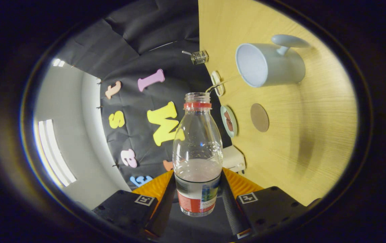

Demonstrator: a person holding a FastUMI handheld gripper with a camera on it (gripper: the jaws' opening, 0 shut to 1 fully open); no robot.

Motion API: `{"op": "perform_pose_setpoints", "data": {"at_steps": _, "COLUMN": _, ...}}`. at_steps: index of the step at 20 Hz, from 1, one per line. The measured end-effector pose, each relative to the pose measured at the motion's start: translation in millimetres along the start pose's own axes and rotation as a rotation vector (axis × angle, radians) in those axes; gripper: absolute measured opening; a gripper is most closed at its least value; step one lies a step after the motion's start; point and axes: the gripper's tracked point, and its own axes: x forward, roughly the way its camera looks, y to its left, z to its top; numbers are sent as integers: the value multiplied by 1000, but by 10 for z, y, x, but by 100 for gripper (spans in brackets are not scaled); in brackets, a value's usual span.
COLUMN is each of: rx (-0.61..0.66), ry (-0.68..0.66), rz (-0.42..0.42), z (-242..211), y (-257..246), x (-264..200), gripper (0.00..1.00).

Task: Take the bottle from table, then pour the juice into the cup, finally place the bottle on the coaster

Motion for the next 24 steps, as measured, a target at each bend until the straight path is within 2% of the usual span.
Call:
{"op": "perform_pose_setpoints", "data": {"at_steps": 8, "rx": 47, "ry": -2, "rz": 41, "z": -43, "y": 151, "x": 27, "gripper": 75}}
{"op": "perform_pose_setpoints", "data": {"at_steps": 24, "rx": 137, "ry": -7, "rz": 49, "z": 38, "y": 274, "x": 110, "gripper": 75}}
